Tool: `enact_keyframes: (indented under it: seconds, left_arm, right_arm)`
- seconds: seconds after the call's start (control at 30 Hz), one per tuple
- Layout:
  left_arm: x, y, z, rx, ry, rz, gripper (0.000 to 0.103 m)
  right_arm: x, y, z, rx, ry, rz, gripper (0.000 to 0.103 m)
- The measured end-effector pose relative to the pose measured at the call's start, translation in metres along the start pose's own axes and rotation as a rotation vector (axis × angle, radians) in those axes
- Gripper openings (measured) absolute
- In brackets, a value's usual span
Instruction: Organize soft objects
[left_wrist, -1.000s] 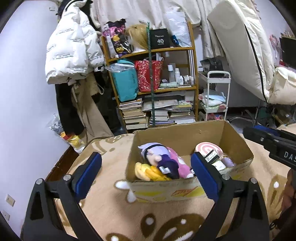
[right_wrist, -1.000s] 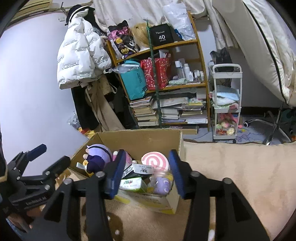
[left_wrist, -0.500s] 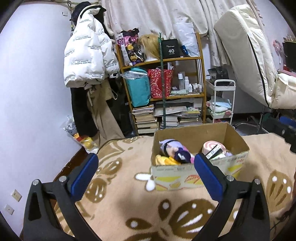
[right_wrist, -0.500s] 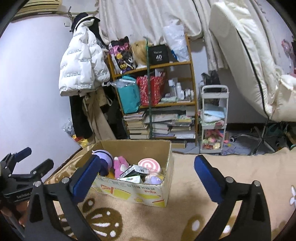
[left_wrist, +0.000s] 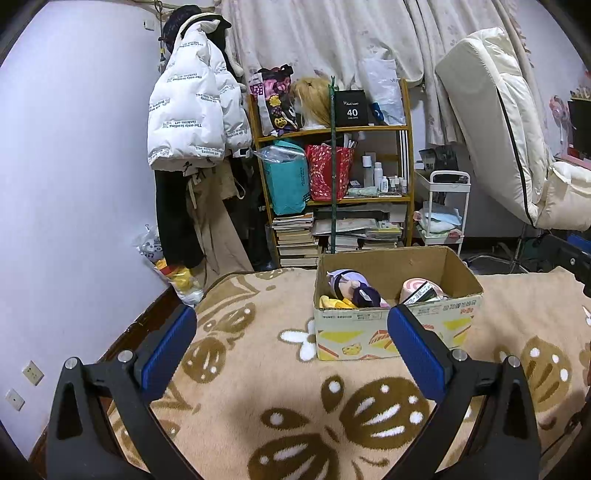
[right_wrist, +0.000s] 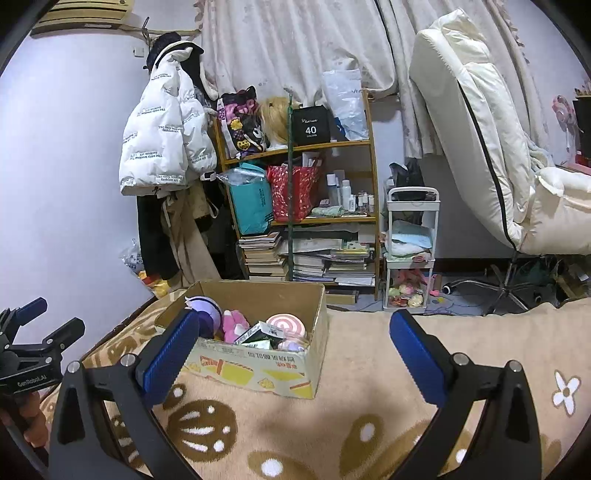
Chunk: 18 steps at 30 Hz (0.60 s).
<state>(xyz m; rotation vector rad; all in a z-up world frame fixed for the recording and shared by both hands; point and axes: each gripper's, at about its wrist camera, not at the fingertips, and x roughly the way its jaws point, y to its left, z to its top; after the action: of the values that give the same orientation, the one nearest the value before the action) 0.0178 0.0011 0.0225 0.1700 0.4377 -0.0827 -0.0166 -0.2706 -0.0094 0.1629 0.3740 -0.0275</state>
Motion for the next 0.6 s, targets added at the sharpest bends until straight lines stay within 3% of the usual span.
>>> enact_keyframes:
  seconds: [0.6]
  left_arm:
    - [0.006, 0.004, -0.006, -0.023, 0.004, 0.006, 0.102]
  right_arm:
    - [-0.005, -0.002, -0.016, -0.014, -0.004, -0.047, 0.103]
